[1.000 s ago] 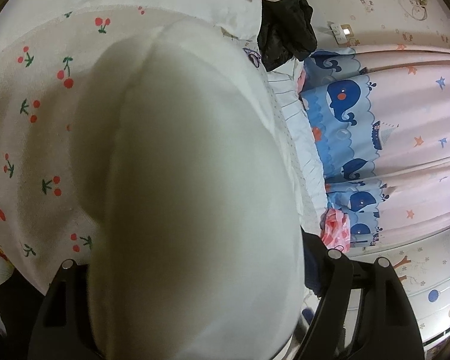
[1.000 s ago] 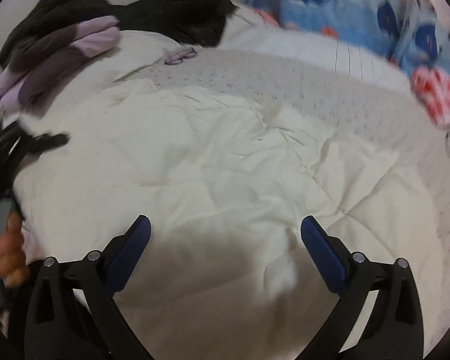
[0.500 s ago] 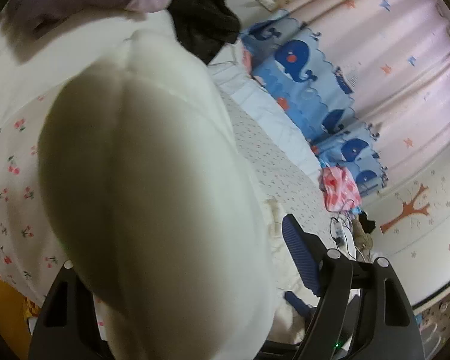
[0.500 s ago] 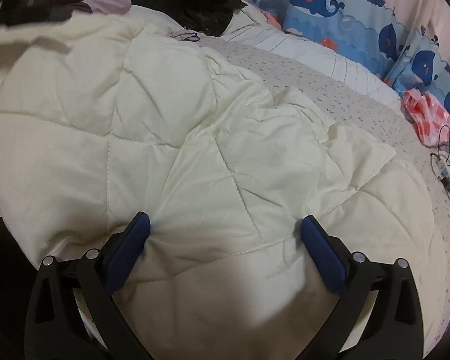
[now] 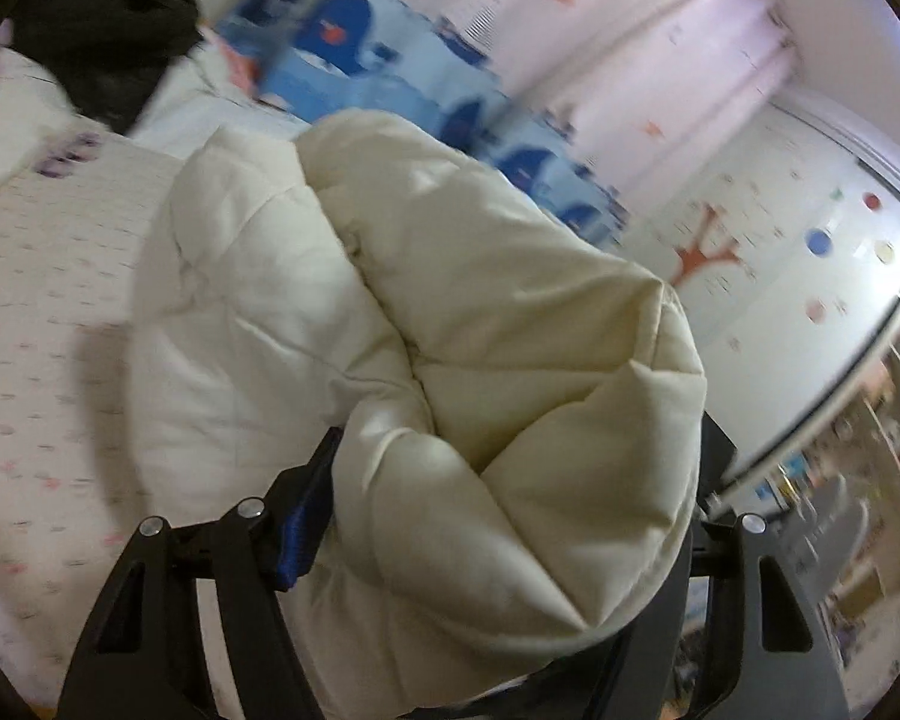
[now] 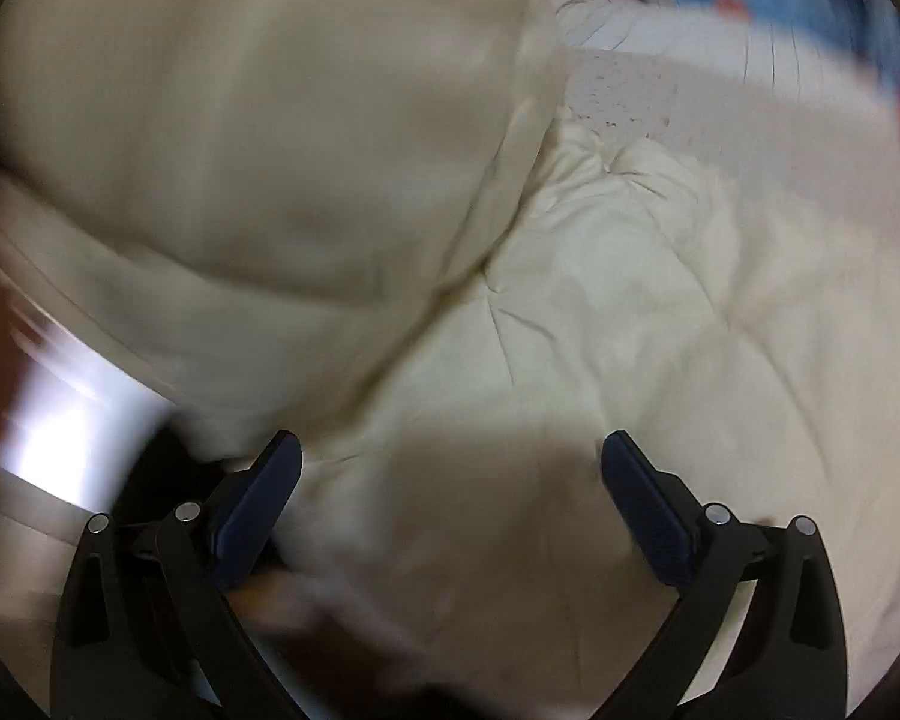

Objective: Fold large clothes

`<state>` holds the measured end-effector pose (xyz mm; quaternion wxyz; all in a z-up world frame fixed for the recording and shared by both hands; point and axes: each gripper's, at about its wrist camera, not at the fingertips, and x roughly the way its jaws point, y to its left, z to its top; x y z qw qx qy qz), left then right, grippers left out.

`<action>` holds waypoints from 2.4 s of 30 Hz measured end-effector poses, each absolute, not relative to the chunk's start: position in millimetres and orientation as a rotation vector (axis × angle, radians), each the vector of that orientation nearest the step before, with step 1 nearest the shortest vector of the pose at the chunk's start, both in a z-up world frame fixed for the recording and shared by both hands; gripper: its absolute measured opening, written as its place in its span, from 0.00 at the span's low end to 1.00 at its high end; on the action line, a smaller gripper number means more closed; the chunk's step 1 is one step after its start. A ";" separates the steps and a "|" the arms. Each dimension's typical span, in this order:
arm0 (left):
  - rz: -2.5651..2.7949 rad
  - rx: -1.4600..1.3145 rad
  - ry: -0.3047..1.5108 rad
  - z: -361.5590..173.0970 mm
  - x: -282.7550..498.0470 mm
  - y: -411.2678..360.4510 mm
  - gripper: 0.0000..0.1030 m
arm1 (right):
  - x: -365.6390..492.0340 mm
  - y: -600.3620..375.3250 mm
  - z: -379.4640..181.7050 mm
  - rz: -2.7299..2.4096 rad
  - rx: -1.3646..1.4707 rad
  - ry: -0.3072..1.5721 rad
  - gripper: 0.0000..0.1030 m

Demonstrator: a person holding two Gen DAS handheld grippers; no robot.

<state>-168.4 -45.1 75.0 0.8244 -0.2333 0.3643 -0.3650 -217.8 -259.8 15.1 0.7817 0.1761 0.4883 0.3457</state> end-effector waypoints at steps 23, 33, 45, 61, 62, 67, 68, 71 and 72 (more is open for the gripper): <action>-1.055 0.057 0.970 29.0 -240.5 -203.8 0.74 | -202.4 -402.7 -26.7 0.332 0.452 1.134 0.94; -0.745 -0.484 1.079 -5.4 -122.8 -36.0 0.91 | -212.1 -431.1 -24.3 0.509 0.798 1.100 0.94; -0.740 -0.311 1.017 28.3 -101.6 -60.0 0.93 | -173.3 -368.9 -40.2 0.606 0.916 0.975 0.94; -0.470 -0.006 0.981 0.3 -114.2 -67.1 0.94 | -174.2 -290.5 60.0 0.295 0.399 0.926 0.94; -0.467 -0.001 0.982 -0.9 -113.1 -70.4 0.95 | -131.4 -286.8 49.9 0.267 0.400 0.953 0.94; -0.440 -0.011 0.997 -15.5 -96.6 -79.9 0.95 | -117.3 -317.0 -56.9 0.216 0.593 0.964 0.95; -0.423 0.008 1.003 -19.1 -92.3 -85.8 0.95 | -113.3 -312.1 -55.7 0.202 0.566 0.968 0.94; -0.419 -0.011 1.025 -24.4 -83.9 -84.5 0.95 | -100.1 -308.4 -49.4 0.220 0.535 1.034 0.94; -0.436 -0.028 1.034 -24.8 -83.7 -78.7 0.95 | -101.7 -312.1 -44.1 0.231 0.546 1.054 0.94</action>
